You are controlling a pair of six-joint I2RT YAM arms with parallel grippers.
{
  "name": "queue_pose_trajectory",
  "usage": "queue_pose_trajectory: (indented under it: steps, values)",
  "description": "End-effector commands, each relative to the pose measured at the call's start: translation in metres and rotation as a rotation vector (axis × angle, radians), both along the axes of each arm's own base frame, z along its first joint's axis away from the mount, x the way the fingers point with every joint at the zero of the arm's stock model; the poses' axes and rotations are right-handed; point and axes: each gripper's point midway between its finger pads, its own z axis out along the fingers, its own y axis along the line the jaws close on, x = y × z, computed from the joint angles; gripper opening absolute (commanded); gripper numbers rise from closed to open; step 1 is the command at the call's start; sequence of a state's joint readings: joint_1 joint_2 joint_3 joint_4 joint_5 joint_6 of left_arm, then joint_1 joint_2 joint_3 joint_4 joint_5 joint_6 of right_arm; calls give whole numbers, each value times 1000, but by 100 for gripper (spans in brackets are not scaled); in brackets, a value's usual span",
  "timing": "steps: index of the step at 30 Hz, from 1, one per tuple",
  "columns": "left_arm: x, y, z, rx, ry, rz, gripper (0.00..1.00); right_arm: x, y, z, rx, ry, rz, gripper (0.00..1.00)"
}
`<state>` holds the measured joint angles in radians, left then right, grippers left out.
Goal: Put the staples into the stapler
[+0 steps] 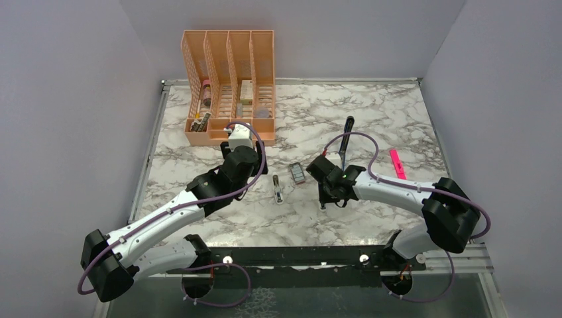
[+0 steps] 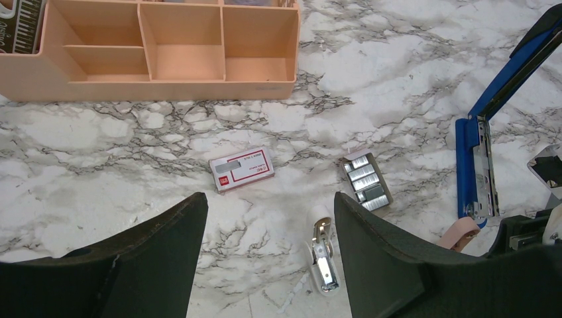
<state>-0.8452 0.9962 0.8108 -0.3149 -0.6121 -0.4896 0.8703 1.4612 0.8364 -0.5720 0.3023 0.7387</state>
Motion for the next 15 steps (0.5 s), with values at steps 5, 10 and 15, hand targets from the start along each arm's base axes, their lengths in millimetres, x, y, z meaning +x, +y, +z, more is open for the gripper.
queue_pose_trajectory:
  steps: [5,10,15]
  values:
    - [2,-3,3,-27,-7,-5,71,-9,-4,-7,2,35,12,19]
    - [2,-4,3,-26,-6,-5,71,-13,-6,-9,3,45,11,19]
    - [2,-4,3,-27,-5,-7,71,-12,-5,-11,1,45,10,19]
